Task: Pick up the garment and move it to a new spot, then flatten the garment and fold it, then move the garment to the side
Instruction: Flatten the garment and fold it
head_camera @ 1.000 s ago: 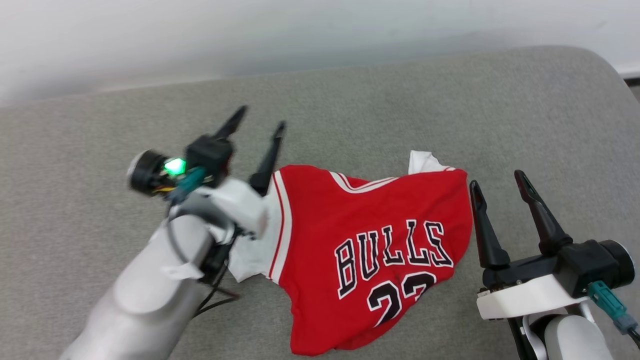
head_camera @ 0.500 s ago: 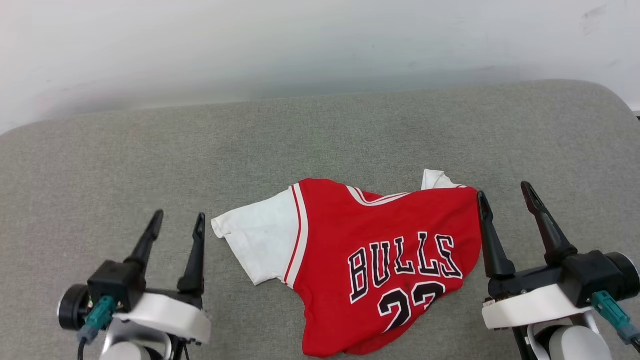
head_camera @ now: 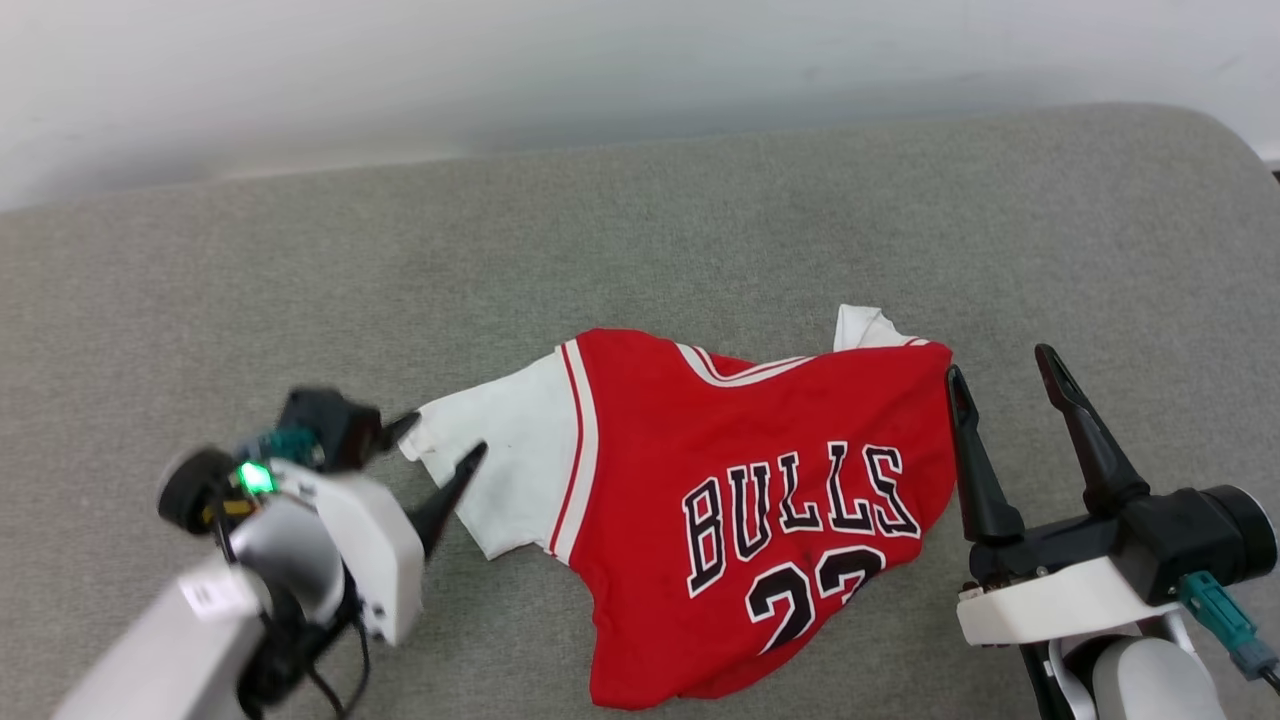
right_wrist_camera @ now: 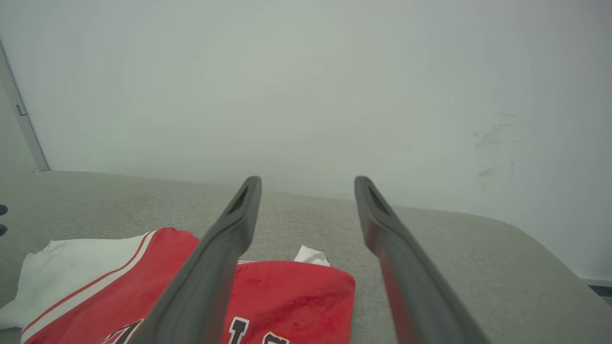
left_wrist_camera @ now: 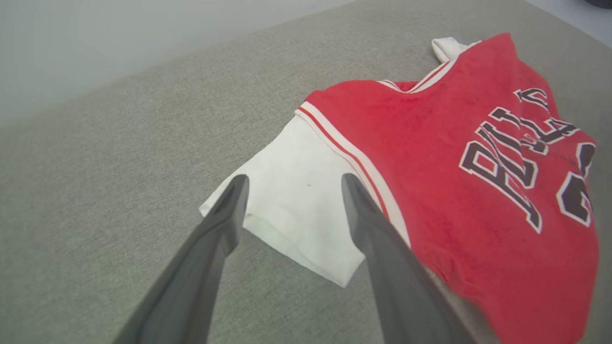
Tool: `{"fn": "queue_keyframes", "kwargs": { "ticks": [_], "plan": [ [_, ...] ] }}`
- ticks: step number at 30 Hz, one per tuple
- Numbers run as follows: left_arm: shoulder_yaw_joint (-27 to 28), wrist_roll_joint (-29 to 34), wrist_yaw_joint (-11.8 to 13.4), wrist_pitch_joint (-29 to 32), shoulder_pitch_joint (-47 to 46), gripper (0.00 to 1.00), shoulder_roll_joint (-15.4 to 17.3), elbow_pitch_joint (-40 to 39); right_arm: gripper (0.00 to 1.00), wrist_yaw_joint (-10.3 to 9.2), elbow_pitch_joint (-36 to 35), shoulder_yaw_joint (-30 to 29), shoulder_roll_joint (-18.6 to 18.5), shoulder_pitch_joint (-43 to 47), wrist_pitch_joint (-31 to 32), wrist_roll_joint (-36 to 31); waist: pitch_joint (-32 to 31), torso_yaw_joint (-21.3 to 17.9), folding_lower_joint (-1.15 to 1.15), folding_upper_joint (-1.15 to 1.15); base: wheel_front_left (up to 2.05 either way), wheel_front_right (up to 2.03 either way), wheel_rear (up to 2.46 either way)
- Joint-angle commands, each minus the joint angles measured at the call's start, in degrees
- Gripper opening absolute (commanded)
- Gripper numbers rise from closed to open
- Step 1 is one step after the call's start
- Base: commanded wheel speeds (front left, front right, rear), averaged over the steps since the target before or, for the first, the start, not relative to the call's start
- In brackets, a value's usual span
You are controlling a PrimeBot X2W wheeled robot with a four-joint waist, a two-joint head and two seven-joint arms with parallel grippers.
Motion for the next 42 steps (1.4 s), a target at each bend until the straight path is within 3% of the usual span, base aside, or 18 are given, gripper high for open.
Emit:
{"fn": "queue_keyframes", "kwargs": {
  "ticks": [1, 6, 15, 19, 20, 21, 22, 27, 36, 42],
  "plan": [
    [0.01, -0.58, -0.76, 2.51, -2.99, 1.0, 0.94, 0.6, 1.0, -0.02, -0.2, 0.11, 0.09, -0.74, -0.13, 0.23, 1.08, -0.53, 0.0, 0.0, 0.0, 0.0, 0.0],
    [-2.05, -5.34, -3.24, 14.52, -9.93, 1.0, 1.5, 4.83, 1.0, -0.02, -0.29, 1.55, 0.08, -1.48, -0.13, 0.16, 3.18, -1.78, 0.0, 0.0, 0.0, 0.0, 0.0],
    [-7.04, -2.1, -3.44, 26.14, -19.21, 1.0, 2.09, 17.63, 1.0, -0.02, -0.66, 2.26, 0.09, -3.02, -0.13, 2.22, 7.09, -4.22, 0.0, 0.0, 0.0, 0.0, 0.0],
    [-8.62, -3.9, -4.07, 29.57, -19.26, 1.0, 1.97, 19.39, 1.0, -0.02, -0.73, 2.08, 0.09, -3.43, -0.13, 2.52, 8.03, -4.61, 0.0, 0.0, 0.0, 0.0, 0.0],
    [-8.96, -4.29, -4.23, 30.18, -19.04, 0.96, 1.97, 19.7, 1.0, -0.02, -0.78, 2.08, 0.09, -3.47, -0.13, 2.6, 8.23, -4.68, 0.0, 0.0, 0.0, 0.0, 0.0],
    [-9.25, -4.71, -4.29, 30.67, -18.78, 0.39, 1.94, 19.92, 1.0, -0.02, -0.86, 2.05, 0.09, -3.53, -0.13, 2.72, 8.4, -4.71, 0.0, 0.0, 0.0, 0.0, 0.0],
    [-9.38, -5.18, -4.4, 31.03, -18.55, 0.0, 1.89, 20.08, 1.0, -0.02, -0.94, 1.98, 0.09, -3.54, -0.13, 2.79, 8.57, -4.71, 0.0, 0.0, 0.0, 0.0, 0.0],
    [-8.29, -5.7, -4.02, 28.87, -17.69, 0.0, 2.99, 20.57, 1.0, -0.02, -0.78, 1.56, 0.09, -3.56, -0.13, 2.59, 8.7, -4.18, 0.0, 0.0, 0.0, 0.0, 0.0],
    [-0.78, -5.47, 1.62, 13.31, -15.0, 0.0, 5.74, 19.87, 1.0, -0.02, 0.17, 0.61, 0.08, -2.24, -0.12, 1.08, 5.4, -1.43, 0.0, 0.0, 0.0, 0.0, 0.0],
    [2.22, -6.46, 4.04, 7.14, -9.8, 0.0, 7.16, 18.19, 1.0, -0.02, 1.08, -0.03, 0.07, -1.08, -0.12, 0.31, 3.19, 0.95, 0.0, 0.0, 0.0, 0.0, 0.0]
  ]
}}
